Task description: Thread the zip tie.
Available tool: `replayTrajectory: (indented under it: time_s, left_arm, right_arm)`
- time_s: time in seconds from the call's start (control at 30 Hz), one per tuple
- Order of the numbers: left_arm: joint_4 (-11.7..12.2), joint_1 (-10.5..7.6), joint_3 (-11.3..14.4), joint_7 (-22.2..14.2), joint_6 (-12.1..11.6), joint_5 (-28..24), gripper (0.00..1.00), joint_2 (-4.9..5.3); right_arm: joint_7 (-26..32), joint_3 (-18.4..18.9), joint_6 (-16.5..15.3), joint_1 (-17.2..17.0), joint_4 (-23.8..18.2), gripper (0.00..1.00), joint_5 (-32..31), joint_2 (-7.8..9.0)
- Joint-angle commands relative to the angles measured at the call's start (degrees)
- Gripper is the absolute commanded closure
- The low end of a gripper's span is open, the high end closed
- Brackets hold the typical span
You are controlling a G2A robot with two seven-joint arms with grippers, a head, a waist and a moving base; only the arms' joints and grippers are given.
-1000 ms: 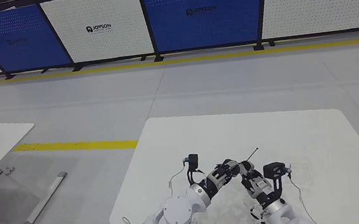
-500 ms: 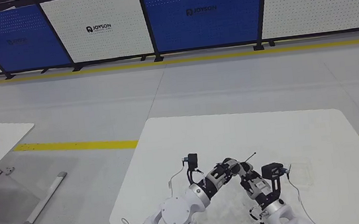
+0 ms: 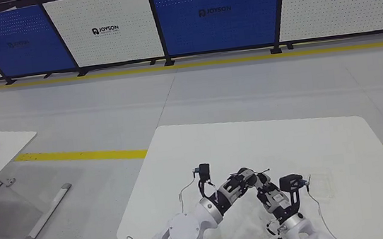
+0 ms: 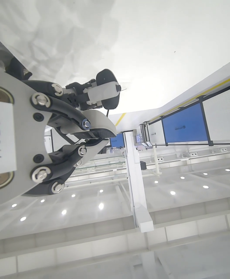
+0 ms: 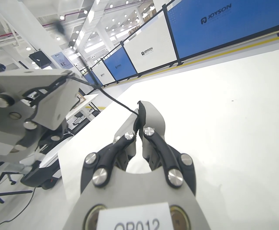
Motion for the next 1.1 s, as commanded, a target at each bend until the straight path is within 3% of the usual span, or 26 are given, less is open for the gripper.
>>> replayTrajectory:
  time_s: [0.0, 0.37, 0.73, 0.9, 0.93, 0.97, 1.0, 1.07]
  left_arm:
    - [-0.65, 0.48, -0.20, -0.12, -0.37, 0.30, 1.00, 0.10]
    - [-3.25, 2.10, -0.47, -0.56, -1.51, 1.55, 1.00, 0.43]
    - [-3.57, 2.22, -0.62, -1.35, -2.58, 2.17, 1.00, 0.61]
    - [-2.73, 1.68, -0.69, 2.05, -1.80, 3.28, 1.00, 0.45]
    - [-2.23, 1.31, -0.56, 2.89, -1.13, 3.28, 1.00, 0.35]
    - [-1.87, 0.95, -0.49, 3.40, -0.64, 3.15, 1.00, 0.28]
    - [-1.42, 0.56, -0.45, 3.87, -0.30, 2.96, 1.00, 0.20]
    - [-0.43, -0.25, -0.18, 4.17, 0.33, 2.47, 1.00, 0.03]
  right_arm:
    - [0.04, -0.07, -0.02, 0.11, 0.16, 1.00, 0.03, -0.02]
    - [0.31, -0.14, -0.51, 0.38, 0.54, 1.00, 0.48, -0.03]
    - [0.68, -0.16, -1.09, 0.80, 0.89, 1.00, 0.94, -0.03]
    - [0.67, -0.08, -1.62, 0.96, 1.20, 0.99, 1.33, -0.01]
    - [0.76, 0.02, -1.80, 0.89, 1.28, 0.82, 1.13, 0.04]
    - [0.80, 0.11, -1.91, 0.79, 1.30, 0.75, 0.99, 0.08]
    - [0.82, 0.23, -1.98, 0.67, 1.35, 0.69, 0.86, 0.13]
    - [0.90, 0.48, -2.09, 0.41, 1.35, 0.67, 0.65, 0.22]
